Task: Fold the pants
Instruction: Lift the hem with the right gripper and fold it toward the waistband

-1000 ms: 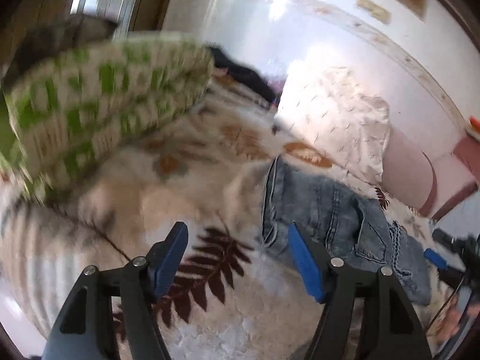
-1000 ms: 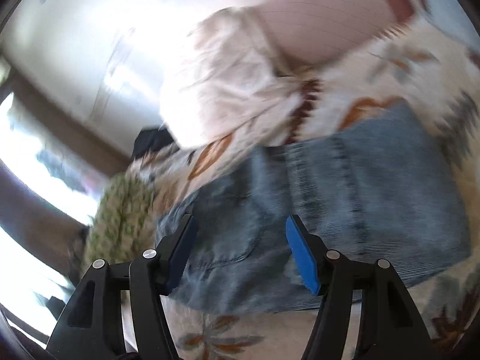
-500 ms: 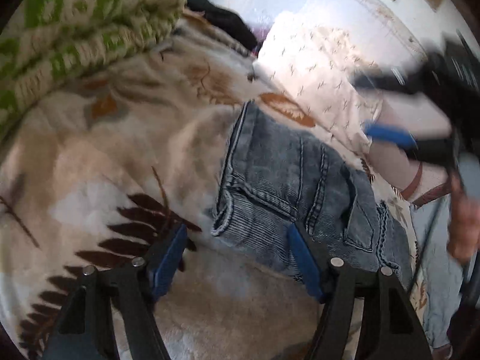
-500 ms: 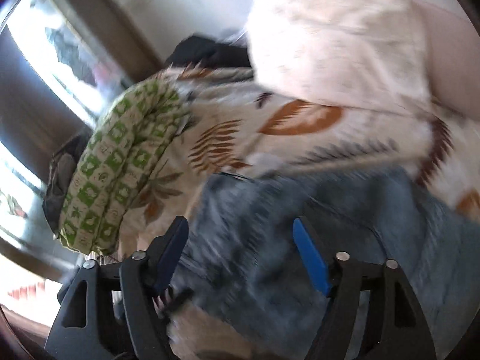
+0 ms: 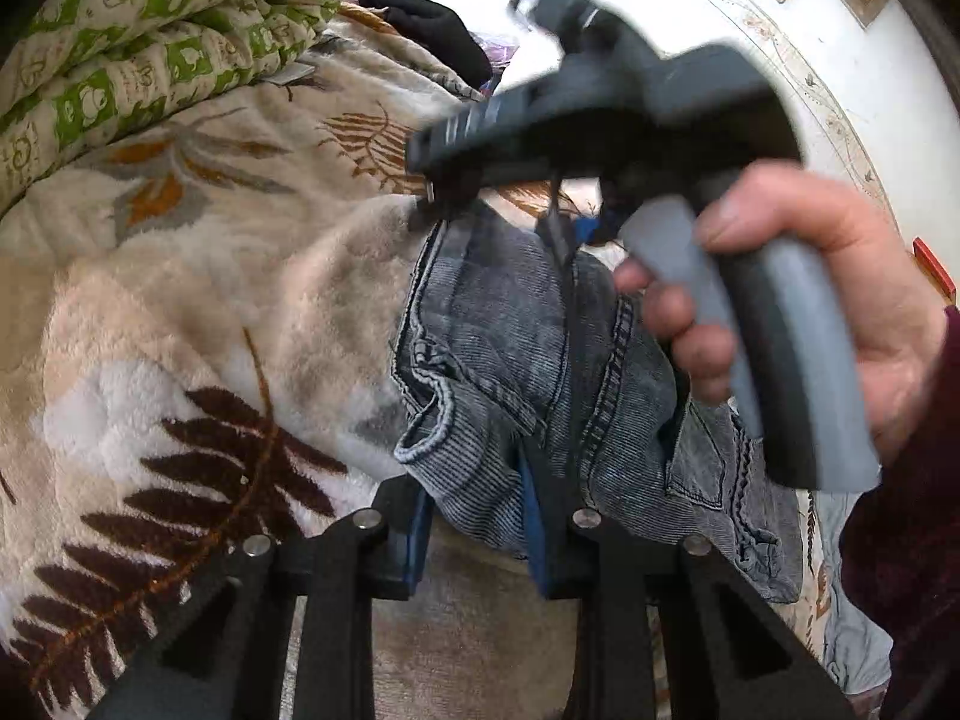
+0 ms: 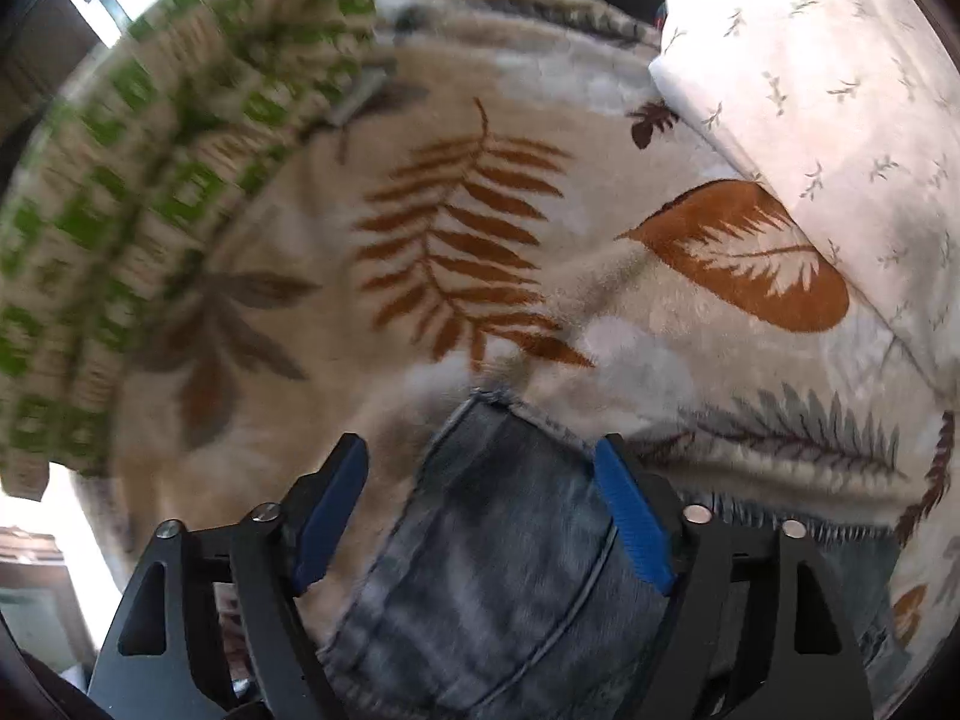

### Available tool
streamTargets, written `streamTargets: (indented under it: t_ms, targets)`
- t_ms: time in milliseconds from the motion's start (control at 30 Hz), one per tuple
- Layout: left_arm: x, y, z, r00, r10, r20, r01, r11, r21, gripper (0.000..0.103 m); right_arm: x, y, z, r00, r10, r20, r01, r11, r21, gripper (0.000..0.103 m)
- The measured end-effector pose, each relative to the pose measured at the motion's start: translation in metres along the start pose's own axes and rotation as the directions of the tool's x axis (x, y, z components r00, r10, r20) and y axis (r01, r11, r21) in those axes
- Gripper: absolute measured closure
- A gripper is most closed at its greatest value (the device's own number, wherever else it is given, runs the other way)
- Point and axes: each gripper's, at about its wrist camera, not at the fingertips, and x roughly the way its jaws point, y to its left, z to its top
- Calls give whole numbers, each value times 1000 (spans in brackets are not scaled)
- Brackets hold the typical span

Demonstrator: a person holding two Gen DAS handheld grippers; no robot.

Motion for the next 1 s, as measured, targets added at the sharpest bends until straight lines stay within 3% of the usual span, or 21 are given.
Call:
streamTargets:
  t_ms: [33, 100, 133, 167, 233, 267, 533, 733, 900, 1000]
  targets:
    - [0, 0, -1, 1000, 1, -2, -1, 1000, -2, 75, 10, -5, -2, 999, -27, -32, 28, 999, 17, 25]
    - [1, 1, -1, 1000, -2, -5, 2, 1000, -8, 76, 19, -12, -8, 998, -39, -52, 41, 998, 38, 39]
    - [2, 2, -1, 1000, -8, -7, 8, 1000, -14, 77, 17, -13, -10, 999, -38, -32, 39, 999, 37, 45]
    - [1, 2, 0, 1000, -17, -8, 17, 1000, -17, 78, 13, -15, -13, 999, -53, -12, 53, 998, 40, 62]
    - [-1, 0, 0, 1000, -23, 0, 23, 1000, -5, 79, 3, -23, -19, 998, -67, 10, 66, 995, 75, 78]
    - [-3, -2, -1, 1000, -28, 6, 28, 1000, 2, 79, -2, -27, -22, 998, -56, 29, 53, 995, 89, 80]
    - [-25, -29, -8, 991, -105, 86, 95, 988, 120, 79, -79, -45, -62, 974, -21, 225, -13, 988, 152, 87]
    - [-40, -62, -20, 973, -193, 126, 152, 948, 278, 79, -128, -83, -100, 935, 57, 351, -148, 960, 238, 87]
    - [-52, -102, -29, 952, -285, 113, 218, 887, 406, 80, -161, -119, -142, 872, 71, 485, -236, 928, 288, 88]
    - [-46, -130, -28, 936, -347, 60, 290, 855, 431, 80, -176, -146, -165, 834, 71, 547, -285, 904, 317, 88]
